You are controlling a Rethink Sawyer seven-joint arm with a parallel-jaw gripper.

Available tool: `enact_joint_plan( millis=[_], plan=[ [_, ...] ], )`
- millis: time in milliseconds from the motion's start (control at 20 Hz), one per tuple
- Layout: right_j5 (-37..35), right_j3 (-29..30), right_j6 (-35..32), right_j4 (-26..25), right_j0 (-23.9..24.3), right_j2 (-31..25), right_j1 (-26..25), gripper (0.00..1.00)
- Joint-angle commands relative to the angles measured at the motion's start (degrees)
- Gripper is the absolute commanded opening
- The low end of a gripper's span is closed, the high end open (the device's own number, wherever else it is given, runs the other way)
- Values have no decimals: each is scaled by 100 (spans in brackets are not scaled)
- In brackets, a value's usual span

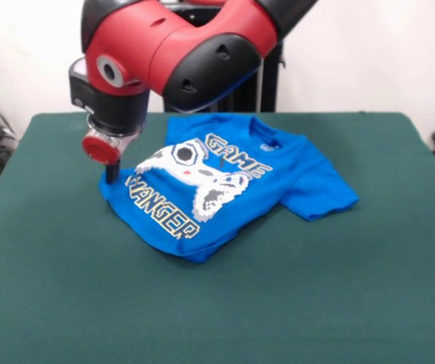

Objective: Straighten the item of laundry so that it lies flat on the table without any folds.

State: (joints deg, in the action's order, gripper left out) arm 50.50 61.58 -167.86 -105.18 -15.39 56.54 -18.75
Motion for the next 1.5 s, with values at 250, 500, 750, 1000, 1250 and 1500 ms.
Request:
enact_joint_plan(
  millis=[250,500,750,1000,1250,1500],
  plan=[
    [-247,-264,5,496,107,-1102,-23,0],
    [-149,-163,611,815,368,-1490,399,0],
    [-91,-35,1128,988,587,-1743,649,0],
    [-118,-388,-243,154,169,-1097,-241,0],
    [20,-699,-1258,-405,-8,-686,-871,0],
    [116,-794,-1573,-588,-48,-535,-1088,0]
  ],
)
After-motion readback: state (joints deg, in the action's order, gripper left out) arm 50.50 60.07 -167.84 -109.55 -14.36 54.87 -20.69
